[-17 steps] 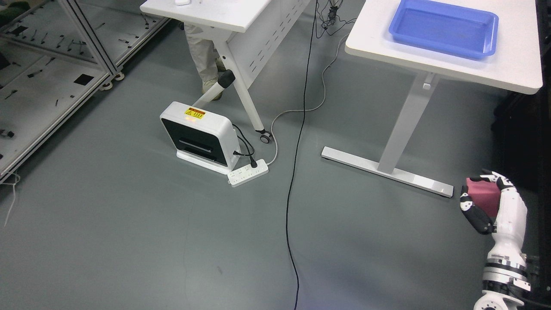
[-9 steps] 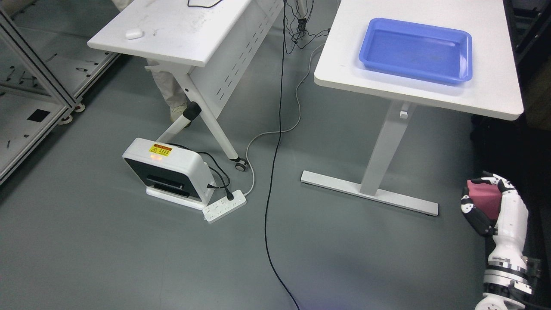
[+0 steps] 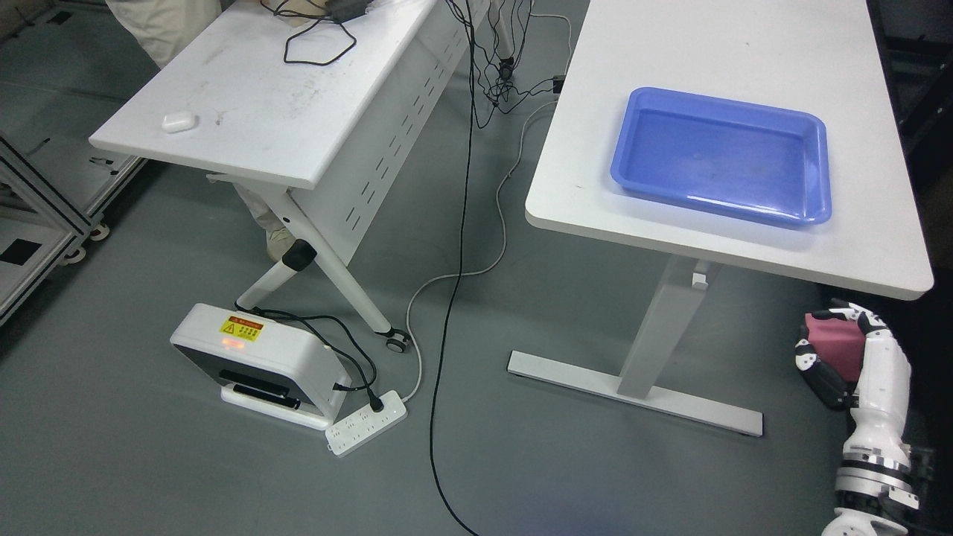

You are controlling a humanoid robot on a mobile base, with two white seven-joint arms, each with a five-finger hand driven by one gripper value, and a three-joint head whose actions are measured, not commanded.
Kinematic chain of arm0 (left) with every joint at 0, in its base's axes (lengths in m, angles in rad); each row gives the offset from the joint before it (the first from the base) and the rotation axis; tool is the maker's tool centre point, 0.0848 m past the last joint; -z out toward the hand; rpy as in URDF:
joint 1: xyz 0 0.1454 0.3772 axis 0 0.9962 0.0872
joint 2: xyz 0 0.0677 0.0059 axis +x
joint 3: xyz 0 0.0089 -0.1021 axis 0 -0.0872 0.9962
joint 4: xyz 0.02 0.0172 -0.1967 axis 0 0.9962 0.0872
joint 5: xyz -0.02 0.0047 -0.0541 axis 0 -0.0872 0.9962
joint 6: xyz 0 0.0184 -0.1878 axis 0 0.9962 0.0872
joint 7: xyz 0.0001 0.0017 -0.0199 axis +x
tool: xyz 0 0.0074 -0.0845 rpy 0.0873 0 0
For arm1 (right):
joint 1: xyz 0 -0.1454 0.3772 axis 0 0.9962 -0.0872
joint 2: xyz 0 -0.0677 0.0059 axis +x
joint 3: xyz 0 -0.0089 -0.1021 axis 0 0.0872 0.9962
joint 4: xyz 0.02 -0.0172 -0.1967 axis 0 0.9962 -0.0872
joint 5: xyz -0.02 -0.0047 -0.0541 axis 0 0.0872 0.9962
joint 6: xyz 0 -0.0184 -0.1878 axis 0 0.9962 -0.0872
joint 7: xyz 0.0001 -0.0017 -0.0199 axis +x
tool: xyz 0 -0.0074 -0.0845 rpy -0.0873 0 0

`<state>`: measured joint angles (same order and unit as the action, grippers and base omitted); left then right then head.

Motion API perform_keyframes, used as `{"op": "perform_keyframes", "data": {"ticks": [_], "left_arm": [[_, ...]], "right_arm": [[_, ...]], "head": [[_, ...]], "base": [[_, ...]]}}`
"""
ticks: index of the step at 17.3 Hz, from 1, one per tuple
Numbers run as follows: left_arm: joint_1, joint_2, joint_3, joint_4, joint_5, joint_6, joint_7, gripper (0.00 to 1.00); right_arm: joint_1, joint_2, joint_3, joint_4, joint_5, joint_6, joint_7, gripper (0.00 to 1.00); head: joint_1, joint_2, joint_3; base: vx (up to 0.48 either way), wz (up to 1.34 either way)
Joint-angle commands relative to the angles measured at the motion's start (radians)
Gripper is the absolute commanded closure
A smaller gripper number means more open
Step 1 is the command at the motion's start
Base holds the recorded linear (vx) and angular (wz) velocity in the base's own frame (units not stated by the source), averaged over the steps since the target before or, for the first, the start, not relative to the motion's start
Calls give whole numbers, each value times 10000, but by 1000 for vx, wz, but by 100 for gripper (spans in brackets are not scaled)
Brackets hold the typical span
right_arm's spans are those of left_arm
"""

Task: Pick pink block from left shelf to tray
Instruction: 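Carry the pink block in the right hand while turning to the white table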

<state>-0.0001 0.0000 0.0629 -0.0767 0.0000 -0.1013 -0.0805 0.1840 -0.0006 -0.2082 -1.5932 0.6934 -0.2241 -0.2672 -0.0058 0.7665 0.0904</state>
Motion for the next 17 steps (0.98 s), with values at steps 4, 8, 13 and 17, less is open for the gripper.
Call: {"op": "perform_keyframes", "data": {"ticks": [4, 8, 13, 17], "left_arm": [[93, 175, 0, 0, -15, 0, 7, 0], [93, 175, 0, 0, -15, 0, 7, 0], [93, 175, 0, 0, -15, 0, 7, 0], [93, 175, 0, 0, -15, 0, 7, 0]], "right_arm": [[-30, -168, 41, -67, 14, 17, 3, 96], [-30, -168, 41, -128, -1, 32, 3, 96], [-15, -168, -96, -465, -1, 33, -28, 96], [1, -168, -371, -834, -154, 2, -365, 96]], "head": [[0, 0, 0], [0, 0, 0], [0, 0, 0], [0, 0, 0]], "base": [[296, 5], [294, -8], [258, -20], [197, 4]]}}
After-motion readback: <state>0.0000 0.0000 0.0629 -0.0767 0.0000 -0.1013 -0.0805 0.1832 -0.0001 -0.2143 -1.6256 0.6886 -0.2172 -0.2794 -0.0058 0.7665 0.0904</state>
